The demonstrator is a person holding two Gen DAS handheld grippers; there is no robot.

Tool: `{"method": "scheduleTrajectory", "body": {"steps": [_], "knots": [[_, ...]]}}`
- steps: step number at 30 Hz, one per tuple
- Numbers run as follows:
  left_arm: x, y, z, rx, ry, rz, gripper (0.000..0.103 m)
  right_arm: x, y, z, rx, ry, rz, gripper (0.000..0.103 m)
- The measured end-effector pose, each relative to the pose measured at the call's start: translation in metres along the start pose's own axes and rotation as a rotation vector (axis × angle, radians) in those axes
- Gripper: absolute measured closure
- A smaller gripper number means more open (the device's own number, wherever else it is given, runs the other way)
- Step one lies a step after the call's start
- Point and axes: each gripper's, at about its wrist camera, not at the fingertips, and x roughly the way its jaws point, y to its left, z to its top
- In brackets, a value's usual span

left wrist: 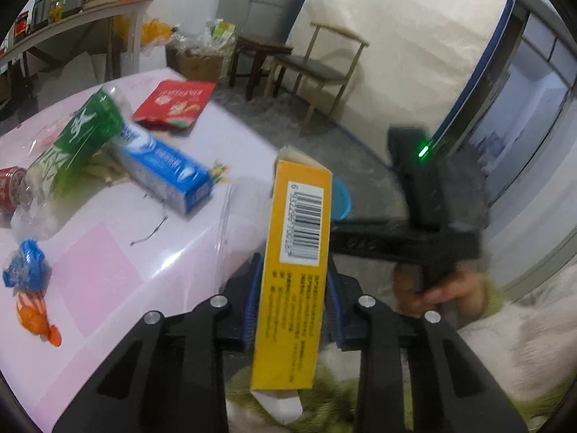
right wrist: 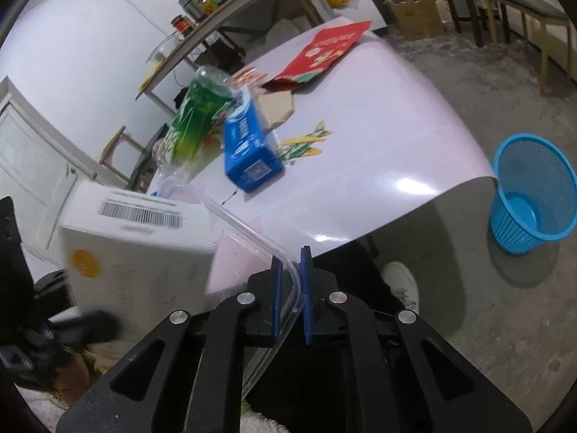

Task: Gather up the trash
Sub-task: 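Carry the box and tray with both tools over the blue wastebasket, then open the right tool dropping the tray while the left tool drops the box into the basket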

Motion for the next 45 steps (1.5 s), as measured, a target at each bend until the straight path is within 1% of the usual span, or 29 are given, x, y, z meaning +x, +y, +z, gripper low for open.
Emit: {"method": "scheduleTrajectory", "body": {"steps": [4, 9, 11, 13, 15, 17, 19, 20, 22, 24, 25, 26, 27, 28, 29, 32, 34, 36, 37, 38, 39, 40, 41, 43, 45], "knots": [[-0.011, -0.01, 0.019, -0.02, -0.059, -0.1, 0.073, -0.011, -0.015, 0.001, 0.037, -0.03, -0.003, 0.095], [-0.009, -0.012, 0.058, -0.063, -0.132, -0.239, 0.073, -0.037, -0.042, 0.005, 0.092, -0.092, -0.037, 0.095], [-0.005, -0.012, 0.076, -0.082, -0.167, -0.271, 0.073, -0.054, -0.057, 0.008, 0.117, -0.132, -0.07, 0.095], [0.002, -0.013, 0.098, -0.086, -0.19, -0.277, 0.073, -0.079, -0.079, 0.013, 0.155, -0.195, -0.13, 0.095], [0.022, -0.016, 0.125, -0.097, -0.189, -0.295, 0.073, -0.104, -0.107, 0.02, 0.203, -0.259, -0.205, 0.095], [0.046, -0.02, 0.148, -0.105, -0.15, -0.304, 0.073, -0.126, -0.138, 0.027, 0.258, -0.312, -0.278, 0.095], [0.085, -0.031, 0.174, -0.096, -0.095, -0.299, 0.072, -0.136, -0.165, 0.034, 0.298, -0.341, -0.351, 0.095], [0.101, -0.037, 0.184, -0.092, -0.069, -0.294, 0.072, -0.137, -0.185, 0.04, 0.327, -0.346, -0.404, 0.095], [0.145, -0.047, 0.204, -0.09, 0.008, -0.274, 0.072, -0.13, -0.215, 0.049, 0.381, -0.336, -0.463, 0.095], [0.196, -0.059, 0.223, -0.082, 0.1, -0.246, 0.071, -0.118, -0.246, 0.06, 0.425, -0.315, -0.515, 0.095], [0.226, -0.066, 0.231, -0.068, 0.153, -0.233, 0.071, -0.111, -0.256, 0.063, 0.438, -0.306, -0.534, 0.095], [0.245, -0.07, 0.235, -0.068, 0.184, -0.214, 0.071, -0.102, -0.271, 0.07, 0.453, -0.291, -0.559, 0.095], [0.273, -0.073, 0.24, -0.062, 0.238, -0.198, 0.071, -0.095, -0.28, 0.074, 0.463, -0.282, -0.579, 0.095], [0.289, -0.075, 0.243, -0.059, 0.265, -0.189, 0.071, -0.085, -0.291, 0.078, 0.483, -0.263, -0.605, 0.095], [0.314, -0.077, 0.246, -0.059, 0.305, -0.168, 0.071, -0.075, -0.304, 0.083, 0.5, -0.247, -0.618, 0.095], [0.363, -0.081, 0.251, -0.055, 0.367, -0.129, 0.071, -0.061, -0.333, 0.093, 0.52, -0.222, -0.66, 0.095], [0.385, -0.081, 0.252, -0.049, 0.386, -0.113, 0.069, -0.049, -0.343, 0.097, 0.527, -0.212, -0.676, 0.093], [0.407, -0.079, 0.255, -0.065, 0.394, -0.084, 0.055, -0.036, -0.359, 0.099, 0.537, -0.188, -0.673, 0.089], [0.413, -0.077, 0.255, -0.078, 0.4, -0.068, 0.042, -0.03, -0.365, 0.098, 0.536, -0.172, -0.674, 0.082], [0.419, -0.074, 0.254, -0.097, 0.399, -0.054, 0.037, -0.024, -0.369, 0.097, 0.524, -0.153, -0.672, 0.067], [0.423, -0.07, 0.255, -0.11, 0.4, -0.047, 0.037, -0.022, -0.371, 0.097, 0.514, -0.142, -0.683, 0.06], [0.424, -0.068, 0.255, -0.123, 0.405, -0.044, 0.037, -0.019, -0.372, 0.095, 0.507, -0.131, -0.715, 0.054], [0.424, -0.067, 0.257, -0.129, 0.408, -0.048, 0.035, -0.02, -0.371, 0.094, 0.507, -0.126, -0.723, 0.054], [0.415, -0.068, 0.254, -0.126, 0.4, -0.06, 0.033, -0.024, -0.37, 0.09, 0.519, -0.136, -0.706, 0.054], [0.405, -0.069, 0.255, -0.098, 0.377, -0.067, 0.031, -0.03, -0.367, 0.085, 0.523, -0.149, -0.704, 0.054]]}}
